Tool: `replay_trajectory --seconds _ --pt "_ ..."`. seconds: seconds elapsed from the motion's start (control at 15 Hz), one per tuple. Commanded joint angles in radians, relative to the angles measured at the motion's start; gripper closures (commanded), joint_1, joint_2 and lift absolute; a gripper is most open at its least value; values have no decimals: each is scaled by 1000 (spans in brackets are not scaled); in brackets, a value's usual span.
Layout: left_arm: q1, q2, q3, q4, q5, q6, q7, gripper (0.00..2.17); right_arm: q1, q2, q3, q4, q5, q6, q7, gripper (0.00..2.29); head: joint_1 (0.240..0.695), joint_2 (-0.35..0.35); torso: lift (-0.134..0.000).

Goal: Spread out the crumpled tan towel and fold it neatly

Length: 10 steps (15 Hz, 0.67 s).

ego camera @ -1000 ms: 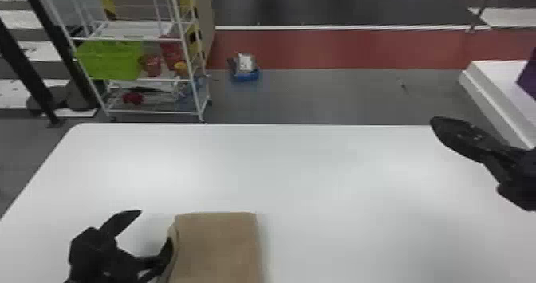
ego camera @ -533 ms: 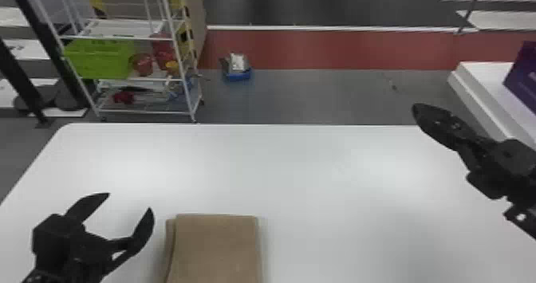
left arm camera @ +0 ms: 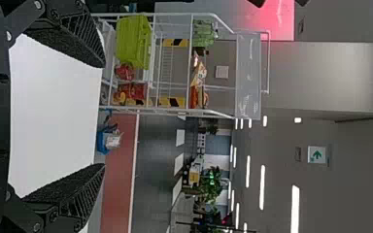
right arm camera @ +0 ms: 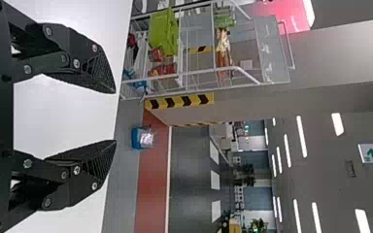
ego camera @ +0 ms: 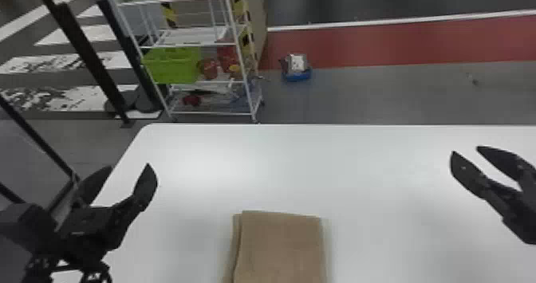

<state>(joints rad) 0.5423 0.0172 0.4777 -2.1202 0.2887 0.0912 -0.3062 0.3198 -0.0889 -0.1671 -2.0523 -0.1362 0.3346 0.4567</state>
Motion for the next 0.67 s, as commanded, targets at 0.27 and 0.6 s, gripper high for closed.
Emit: replay_trajectory --seconds 0.27,0.6 --pt "41 -20 -4 65 7 -70 -44 164 194 69 -91 -75 61 -271 168 60 695 239 -122" --pt "42 -19 18 135 -8 -175 -65 164 234 90 -164 -2 60 -409 191 53 695 227 -122"
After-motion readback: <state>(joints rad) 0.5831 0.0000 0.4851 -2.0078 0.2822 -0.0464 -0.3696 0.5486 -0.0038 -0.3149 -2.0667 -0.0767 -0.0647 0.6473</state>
